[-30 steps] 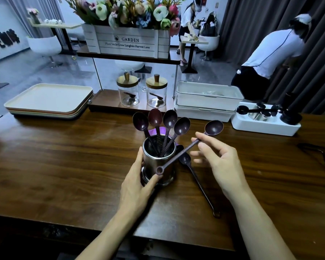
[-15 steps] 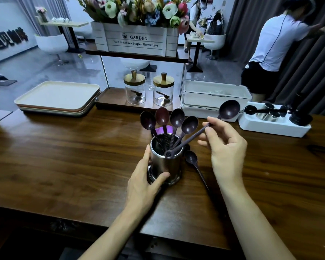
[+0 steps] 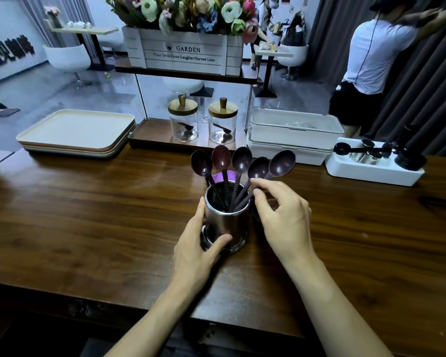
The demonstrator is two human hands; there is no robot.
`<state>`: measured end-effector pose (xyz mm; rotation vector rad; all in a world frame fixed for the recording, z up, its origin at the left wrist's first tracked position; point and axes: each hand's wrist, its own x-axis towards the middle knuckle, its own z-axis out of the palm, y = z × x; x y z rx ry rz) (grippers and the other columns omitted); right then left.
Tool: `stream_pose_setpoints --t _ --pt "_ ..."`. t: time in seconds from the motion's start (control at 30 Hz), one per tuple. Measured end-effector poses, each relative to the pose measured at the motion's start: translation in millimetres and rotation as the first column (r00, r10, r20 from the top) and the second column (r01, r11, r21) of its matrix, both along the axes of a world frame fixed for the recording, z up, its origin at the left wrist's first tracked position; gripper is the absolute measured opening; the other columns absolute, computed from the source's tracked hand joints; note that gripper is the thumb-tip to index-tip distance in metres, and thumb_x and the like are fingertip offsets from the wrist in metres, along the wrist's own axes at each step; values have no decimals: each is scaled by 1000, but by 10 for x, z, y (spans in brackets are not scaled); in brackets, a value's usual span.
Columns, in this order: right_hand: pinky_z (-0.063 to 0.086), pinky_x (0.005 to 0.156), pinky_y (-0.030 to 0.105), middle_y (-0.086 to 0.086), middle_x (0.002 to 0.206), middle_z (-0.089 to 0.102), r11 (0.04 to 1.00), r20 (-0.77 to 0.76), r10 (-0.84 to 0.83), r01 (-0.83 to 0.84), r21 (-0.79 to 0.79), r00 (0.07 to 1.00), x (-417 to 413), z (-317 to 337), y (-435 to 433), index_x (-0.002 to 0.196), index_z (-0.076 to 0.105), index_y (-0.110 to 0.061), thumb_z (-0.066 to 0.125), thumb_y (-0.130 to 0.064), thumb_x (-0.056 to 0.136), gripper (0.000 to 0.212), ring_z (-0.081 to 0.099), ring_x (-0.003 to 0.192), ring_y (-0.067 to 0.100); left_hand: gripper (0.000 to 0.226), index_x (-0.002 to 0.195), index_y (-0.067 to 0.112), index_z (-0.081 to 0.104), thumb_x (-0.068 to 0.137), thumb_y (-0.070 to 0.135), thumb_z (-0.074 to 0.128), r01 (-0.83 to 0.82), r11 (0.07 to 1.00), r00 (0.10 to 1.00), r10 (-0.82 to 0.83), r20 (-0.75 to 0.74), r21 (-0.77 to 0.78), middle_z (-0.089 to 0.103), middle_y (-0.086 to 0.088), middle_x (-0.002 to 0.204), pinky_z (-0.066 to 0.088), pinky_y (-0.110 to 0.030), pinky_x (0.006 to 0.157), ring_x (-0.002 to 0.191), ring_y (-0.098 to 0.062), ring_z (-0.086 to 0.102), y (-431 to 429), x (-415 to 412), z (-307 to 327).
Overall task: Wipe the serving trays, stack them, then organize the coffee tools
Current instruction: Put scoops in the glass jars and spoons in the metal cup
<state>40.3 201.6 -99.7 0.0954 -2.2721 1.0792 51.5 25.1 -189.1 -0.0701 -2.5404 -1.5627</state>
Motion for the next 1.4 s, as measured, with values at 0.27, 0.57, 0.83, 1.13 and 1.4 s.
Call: stream_pose_setpoints --t 0.27,0.57,0.83,1.13,1.4 --pt "41 94 8 -19 121 70 996 141 75 -81 39 987 29 -87 -17 120 73 -34 63 -25 97 27 57 117 -8 96 157 53 19 82 51 79 0 1000 1000 0 -5 -17 52 33 140 48 -37 107 127 5 53 -8 7 -8" --pt "35 101 8 -46 119 53 976 251 216 -211 -50 943 45 -146 0 132 64 -38 61 -37 98 34 44 120 -24 95 157 55 17 83 54 78 2 1000 1000 -3 -8 -22 53 28 142 49 -41 106 127 3 55 -6 11 3" --pt "43 102 16 -24 123 65 970 137 221 -204 -130 965 134 -202 49 124 72 -30 62 -24 98 28 55 120 -13 96 157 55 16 83 51 78 4 1000 1000 -4 -20 -24 52 28 144 48 -41 107 128 3 54 -9 26 17" --pt "55 96 37 -18 103 75 932 203 130 -50 -358 970 203 -430 367 107 77 -30 62 -17 97 22 67 104 0 98 157 56 13 83 49 77 -6 999 1000 5 -14 -50 53 26 144 46 -31 105 127 2 54 -7 25 6" --pt "53 81 30 -22 95 64 998 599 -46 5 70 800 293 -648 687 115 64 -45 69 -31 91 28 59 89 -1 95 159 50 13 89 35 75 -16 998 999 14 -38 -60 52 23 147 46 -35 107 131 0 51 -5 -5 -26"
